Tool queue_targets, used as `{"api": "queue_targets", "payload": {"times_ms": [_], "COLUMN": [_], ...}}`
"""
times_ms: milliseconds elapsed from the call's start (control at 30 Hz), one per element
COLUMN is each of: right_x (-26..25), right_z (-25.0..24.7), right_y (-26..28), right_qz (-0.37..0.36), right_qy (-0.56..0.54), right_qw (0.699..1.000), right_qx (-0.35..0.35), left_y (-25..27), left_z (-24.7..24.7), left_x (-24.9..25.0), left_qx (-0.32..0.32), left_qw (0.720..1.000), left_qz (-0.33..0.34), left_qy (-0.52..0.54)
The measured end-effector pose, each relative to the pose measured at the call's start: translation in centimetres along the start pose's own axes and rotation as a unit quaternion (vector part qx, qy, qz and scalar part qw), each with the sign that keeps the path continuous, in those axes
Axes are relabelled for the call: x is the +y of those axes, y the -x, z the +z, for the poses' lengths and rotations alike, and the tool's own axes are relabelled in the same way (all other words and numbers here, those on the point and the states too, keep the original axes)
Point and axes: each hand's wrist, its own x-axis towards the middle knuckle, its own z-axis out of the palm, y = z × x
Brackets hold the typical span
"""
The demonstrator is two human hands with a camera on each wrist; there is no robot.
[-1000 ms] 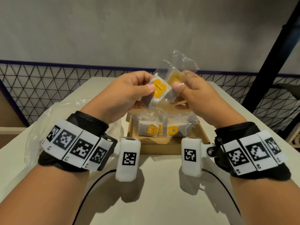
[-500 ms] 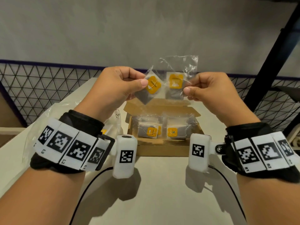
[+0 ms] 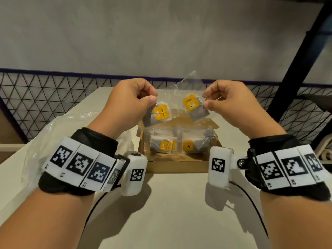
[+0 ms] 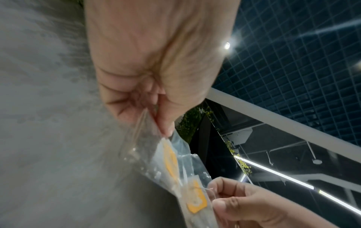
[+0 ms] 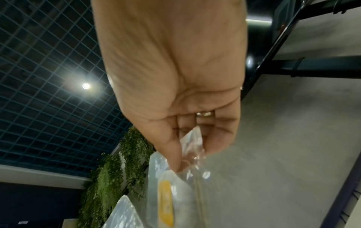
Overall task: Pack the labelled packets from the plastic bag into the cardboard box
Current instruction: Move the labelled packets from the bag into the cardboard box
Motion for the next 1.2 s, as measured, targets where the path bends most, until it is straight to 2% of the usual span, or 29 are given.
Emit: {"api": "queue_targets", "payload": {"times_ms": [167, 233, 400, 500, 600, 733, 833, 933, 1067, 1200], "right_x": [0.5, 0.7, 0.5, -0.2, -0.4, 0.2, 0.4, 0.5, 1.6, 2.0], "right_z": [-0.1, -0.1, 0.5, 1.0, 1.8, 2.6, 3.0, 3.4, 3.7, 4.3], "right_y": [0.0, 0.0, 0.3, 0.0, -0.1, 0.8, 1.1, 0.9, 0.2, 0.0], "right_qz": [0.011, 0.026, 0.019, 0.049, 0.099, 0.097, 0.098, 0.089, 0.087, 0.079], "right_qy": [0.042, 0.067, 0.149, 0.216, 0.311, 0.310, 0.350, 0.401, 0.415, 0.418], "right_qw": [0.999, 0.997, 0.983, 0.960, 0.909, 0.903, 0.878, 0.848, 0.845, 0.836], "right_qx": [-0.007, -0.028, -0.106, -0.169, -0.259, -0.281, -0.313, -0.334, -0.326, -0.347], "left_y": [0.0, -0.1, 0.1, 0.4, 0.5, 0.5, 0.5, 0.5, 0.7, 0.9], "left_z": [0.4, 0.4, 0.9, 1.2, 1.5, 2.2, 2.7, 3.1, 3.3, 3.2], "left_x": [-0.6, -0.7, -1.1, -1.4, -1.6, -2.0, -2.5, -3.0, -3.1, -2.7], "left_qx": [-0.038, -0.064, -0.190, -0.240, -0.273, -0.266, -0.281, -0.314, -0.359, -0.387], "left_qw": [0.999, 0.997, 0.968, 0.954, 0.944, 0.940, 0.929, 0.909, 0.876, 0.844], "left_qz": [-0.004, 0.001, 0.014, 0.025, 0.030, 0.036, 0.019, 0.002, -0.020, -0.013], "left_qy": [-0.011, -0.046, -0.164, -0.178, -0.181, -0.210, -0.240, -0.274, -0.322, -0.370]}}
